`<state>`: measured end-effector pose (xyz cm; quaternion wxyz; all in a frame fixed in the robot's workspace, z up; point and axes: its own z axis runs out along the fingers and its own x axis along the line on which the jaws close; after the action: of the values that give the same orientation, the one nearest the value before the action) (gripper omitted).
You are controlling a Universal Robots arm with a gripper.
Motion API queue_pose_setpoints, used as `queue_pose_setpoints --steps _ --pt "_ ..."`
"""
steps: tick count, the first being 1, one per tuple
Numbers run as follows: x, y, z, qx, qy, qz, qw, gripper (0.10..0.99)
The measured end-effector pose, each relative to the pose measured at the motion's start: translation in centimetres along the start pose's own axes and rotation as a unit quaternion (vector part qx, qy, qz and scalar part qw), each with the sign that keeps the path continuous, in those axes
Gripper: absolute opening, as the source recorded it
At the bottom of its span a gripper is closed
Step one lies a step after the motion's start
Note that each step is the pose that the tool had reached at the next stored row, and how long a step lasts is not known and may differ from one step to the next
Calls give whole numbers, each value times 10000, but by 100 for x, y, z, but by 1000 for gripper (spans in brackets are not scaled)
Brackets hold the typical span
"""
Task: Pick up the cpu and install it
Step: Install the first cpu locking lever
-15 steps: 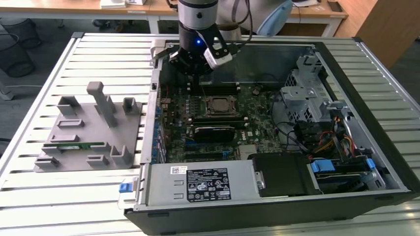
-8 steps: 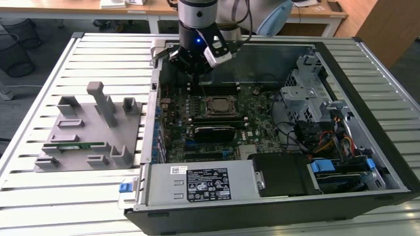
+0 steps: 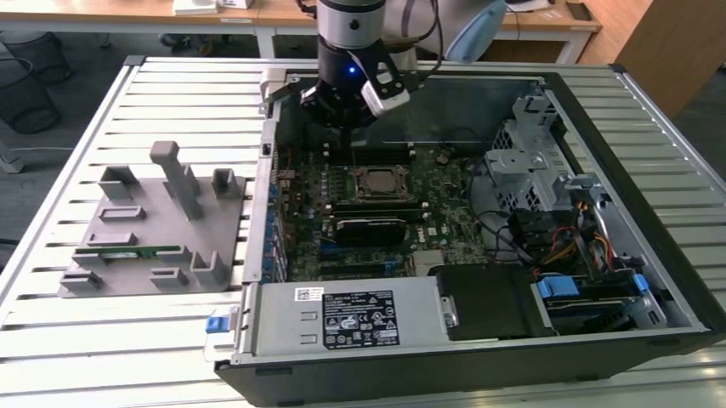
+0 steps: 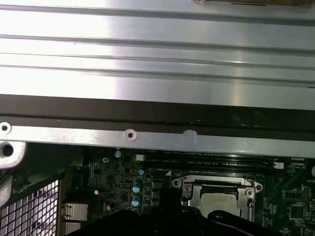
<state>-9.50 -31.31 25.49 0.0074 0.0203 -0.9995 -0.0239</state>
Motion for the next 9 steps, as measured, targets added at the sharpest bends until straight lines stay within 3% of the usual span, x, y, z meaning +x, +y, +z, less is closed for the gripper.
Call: queue_pose_setpoints --steps 9 --pt "-232 -11 -4 -9 0 -1 10000 106"
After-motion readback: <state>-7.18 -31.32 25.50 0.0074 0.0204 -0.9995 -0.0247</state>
